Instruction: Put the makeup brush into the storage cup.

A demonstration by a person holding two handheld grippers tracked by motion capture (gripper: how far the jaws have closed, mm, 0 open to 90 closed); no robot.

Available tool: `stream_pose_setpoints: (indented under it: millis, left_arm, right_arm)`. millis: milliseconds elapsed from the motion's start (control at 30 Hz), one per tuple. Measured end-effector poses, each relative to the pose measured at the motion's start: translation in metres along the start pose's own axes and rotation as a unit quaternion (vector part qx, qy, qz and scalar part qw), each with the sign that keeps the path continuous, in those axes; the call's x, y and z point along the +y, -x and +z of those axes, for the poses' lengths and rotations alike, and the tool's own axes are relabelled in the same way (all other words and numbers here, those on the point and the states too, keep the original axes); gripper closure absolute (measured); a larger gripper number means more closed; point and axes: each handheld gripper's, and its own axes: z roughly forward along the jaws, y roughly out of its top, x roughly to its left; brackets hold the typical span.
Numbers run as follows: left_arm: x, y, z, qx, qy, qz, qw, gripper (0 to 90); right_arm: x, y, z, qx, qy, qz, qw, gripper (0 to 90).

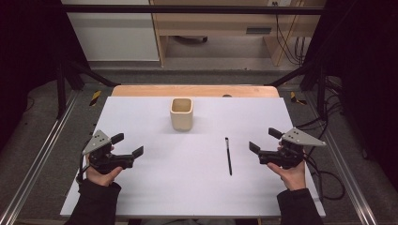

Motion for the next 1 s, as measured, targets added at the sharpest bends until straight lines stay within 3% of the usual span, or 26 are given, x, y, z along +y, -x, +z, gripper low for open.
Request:
stream_pose_setpoints:
  millis: [533,1000]
  left_arm:
    - [-0.003,0.002,0.003,-0.006,-0.006,0.003,1.0000,5.4]
    - [-0.004,0.002,0.005,-0.007,-0.010,0.005,0.9999,5.5]
  right_arm:
    - [0.001,0.000,0.001,-0.015,-0.016,0.001,0.9998,8.0]
    - [0.007,-0.015,0.019,-0.012,-0.042,-0.023,0.9988,8.7]
